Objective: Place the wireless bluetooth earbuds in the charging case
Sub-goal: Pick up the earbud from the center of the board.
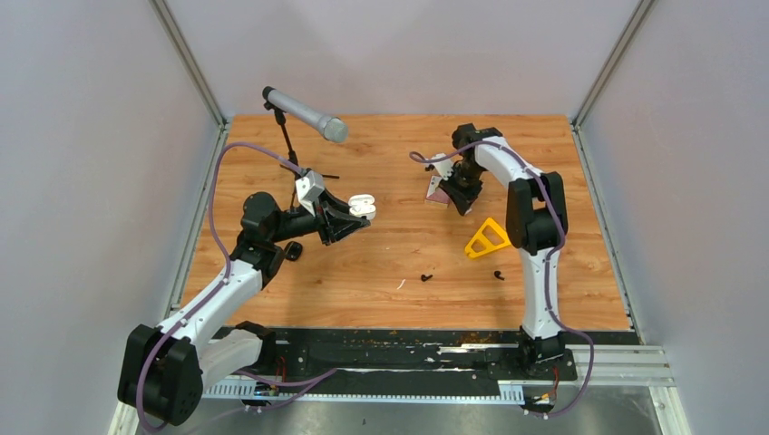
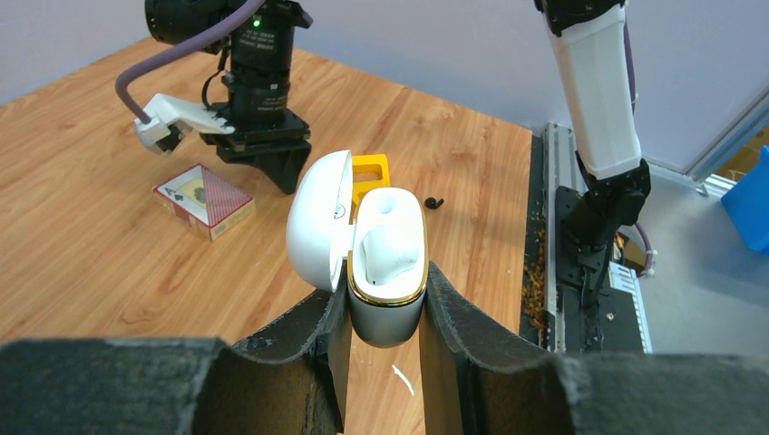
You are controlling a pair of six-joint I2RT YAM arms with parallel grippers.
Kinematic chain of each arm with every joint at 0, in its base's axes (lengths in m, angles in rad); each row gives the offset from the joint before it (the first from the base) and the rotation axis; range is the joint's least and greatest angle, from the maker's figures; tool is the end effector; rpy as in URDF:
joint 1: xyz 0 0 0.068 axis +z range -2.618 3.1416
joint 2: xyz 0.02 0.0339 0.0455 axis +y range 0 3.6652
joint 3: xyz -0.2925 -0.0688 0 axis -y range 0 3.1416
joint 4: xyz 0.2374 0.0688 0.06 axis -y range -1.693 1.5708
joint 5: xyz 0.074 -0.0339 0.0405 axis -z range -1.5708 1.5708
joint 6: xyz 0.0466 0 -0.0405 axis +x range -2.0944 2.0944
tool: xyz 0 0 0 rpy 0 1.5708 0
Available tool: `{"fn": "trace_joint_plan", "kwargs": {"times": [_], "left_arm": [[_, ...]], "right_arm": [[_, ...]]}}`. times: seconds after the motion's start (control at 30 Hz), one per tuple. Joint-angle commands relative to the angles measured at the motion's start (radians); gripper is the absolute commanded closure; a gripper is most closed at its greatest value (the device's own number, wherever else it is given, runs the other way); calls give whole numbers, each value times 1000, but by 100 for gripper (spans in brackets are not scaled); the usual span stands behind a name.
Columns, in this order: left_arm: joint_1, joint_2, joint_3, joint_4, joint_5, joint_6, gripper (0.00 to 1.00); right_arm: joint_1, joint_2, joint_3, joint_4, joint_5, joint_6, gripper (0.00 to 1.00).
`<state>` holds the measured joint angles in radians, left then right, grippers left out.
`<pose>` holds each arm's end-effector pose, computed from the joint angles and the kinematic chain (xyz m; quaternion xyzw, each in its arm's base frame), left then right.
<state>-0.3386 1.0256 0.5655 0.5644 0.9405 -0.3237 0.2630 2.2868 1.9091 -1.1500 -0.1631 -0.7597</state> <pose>0.1842 -0.1048 0.3225 0.3411 0.5941 -0.5021 0.5278 0.4422 0.1269 0.1825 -0.4891 0.8681 0.0737 0.0408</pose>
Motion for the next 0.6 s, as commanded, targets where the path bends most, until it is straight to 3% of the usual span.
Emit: {"fn": "trace_joint_plan", "kwargs": {"times": [0.0,0.1,0.2,0.37,0.57], "left_arm": [[4,-15,30,27,-2,18,100],[4,-14,37,18,3,19,100],[4,-16,43,4,8,21,100],[4,-22,52,-10,11,21,100],[4,-30,50,-25,28,46,100]], "right_arm": [[-1,-159,-25,-141,-307,12,93],[4,-222,-99,-223,-575,-10,92],[23,-234,-178,-271,-703,8,91],[51,-190,-253,-303,-740,6,91],[50,-197,-105,-353,-830,35,91]]}}
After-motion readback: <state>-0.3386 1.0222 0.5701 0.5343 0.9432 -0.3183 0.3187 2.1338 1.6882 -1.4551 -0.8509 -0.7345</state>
